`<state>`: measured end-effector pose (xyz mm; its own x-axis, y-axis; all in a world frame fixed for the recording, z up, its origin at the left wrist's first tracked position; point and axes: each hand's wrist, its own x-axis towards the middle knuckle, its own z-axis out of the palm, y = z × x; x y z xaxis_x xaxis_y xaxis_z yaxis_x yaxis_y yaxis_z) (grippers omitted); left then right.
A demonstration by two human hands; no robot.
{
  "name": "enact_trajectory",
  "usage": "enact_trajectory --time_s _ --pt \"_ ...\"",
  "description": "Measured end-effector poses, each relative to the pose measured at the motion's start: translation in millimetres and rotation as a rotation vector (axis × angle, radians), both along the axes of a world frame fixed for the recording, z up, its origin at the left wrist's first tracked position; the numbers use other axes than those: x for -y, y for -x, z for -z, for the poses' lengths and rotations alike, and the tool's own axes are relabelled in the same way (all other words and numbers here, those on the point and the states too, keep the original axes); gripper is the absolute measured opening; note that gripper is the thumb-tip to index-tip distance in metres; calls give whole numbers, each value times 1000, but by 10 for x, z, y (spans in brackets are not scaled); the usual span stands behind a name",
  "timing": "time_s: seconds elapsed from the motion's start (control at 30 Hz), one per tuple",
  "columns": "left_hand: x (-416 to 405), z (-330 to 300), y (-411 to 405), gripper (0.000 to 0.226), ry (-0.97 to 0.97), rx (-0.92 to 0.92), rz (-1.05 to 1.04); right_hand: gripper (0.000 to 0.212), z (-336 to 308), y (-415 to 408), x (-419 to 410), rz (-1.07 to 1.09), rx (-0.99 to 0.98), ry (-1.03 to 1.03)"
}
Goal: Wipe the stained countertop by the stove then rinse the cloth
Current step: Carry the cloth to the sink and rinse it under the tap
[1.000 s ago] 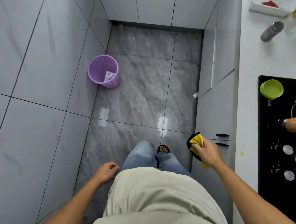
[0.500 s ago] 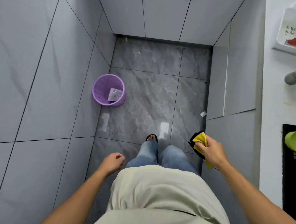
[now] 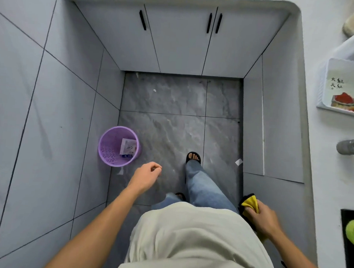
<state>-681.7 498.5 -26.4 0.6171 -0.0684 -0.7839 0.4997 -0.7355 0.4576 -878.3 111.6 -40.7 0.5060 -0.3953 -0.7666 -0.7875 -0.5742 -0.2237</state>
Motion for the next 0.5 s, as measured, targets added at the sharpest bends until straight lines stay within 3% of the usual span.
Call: enact_trajectory --time_s 0.2,0.5 --pt "-113 10 -440 18 -122 -90 6 16 -104 -1469 178 -68 56 -30" --pt "-427 85 -961 21 -186 -291 -62 17 -370 -3598 -21 -64 253 -127"
